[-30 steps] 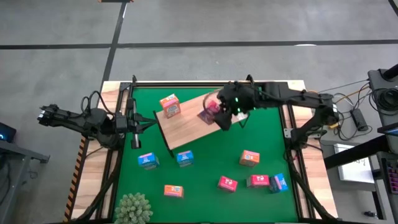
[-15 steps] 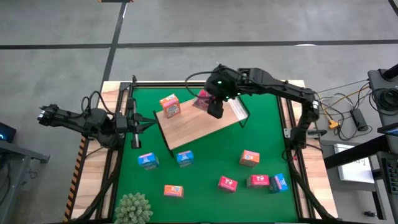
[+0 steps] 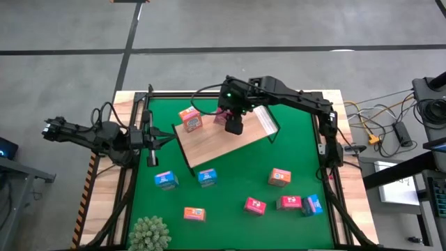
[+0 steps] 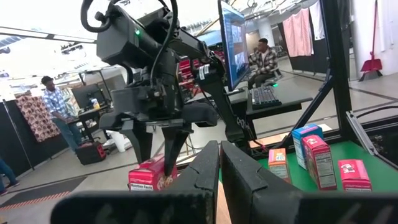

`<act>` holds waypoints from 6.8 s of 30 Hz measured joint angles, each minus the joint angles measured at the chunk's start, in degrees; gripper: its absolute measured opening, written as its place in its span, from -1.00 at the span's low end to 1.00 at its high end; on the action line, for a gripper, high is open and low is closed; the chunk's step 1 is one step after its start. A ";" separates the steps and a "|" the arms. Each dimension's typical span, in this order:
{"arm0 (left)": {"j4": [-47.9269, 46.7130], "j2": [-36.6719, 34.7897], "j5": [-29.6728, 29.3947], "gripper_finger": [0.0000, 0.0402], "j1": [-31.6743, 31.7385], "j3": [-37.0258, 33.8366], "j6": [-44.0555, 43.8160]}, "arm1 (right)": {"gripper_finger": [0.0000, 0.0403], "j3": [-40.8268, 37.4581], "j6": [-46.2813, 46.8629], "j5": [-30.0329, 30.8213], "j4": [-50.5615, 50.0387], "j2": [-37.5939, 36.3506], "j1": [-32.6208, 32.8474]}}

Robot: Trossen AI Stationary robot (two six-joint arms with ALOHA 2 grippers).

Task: Stack cereal on shelf
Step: Put the top left red cereal box on the shelf

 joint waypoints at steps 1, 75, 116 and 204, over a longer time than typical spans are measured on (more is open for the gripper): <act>0.00 0.04 0.00 -1.00 0.01 0.00 0.02 | -0.12 0.03 0.00 0.00 -0.02 0.08 -0.13; -1.22 0.04 0.00 -1.00 0.00 0.04 0.00 | -0.94 -22.88 0.85 27.92 15.16 -3.83 6.91; -1.14 -0.02 0.00 -1.00 0.00 0.04 0.02 | -0.94 -23.16 1.29 17.02 20.06 -12.18 -1.05; -1.36 -0.35 -0.02 -1.00 0.00 0.04 0.21 | -0.94 -53.50 1.25 22.18 59.35 -13.63 4.87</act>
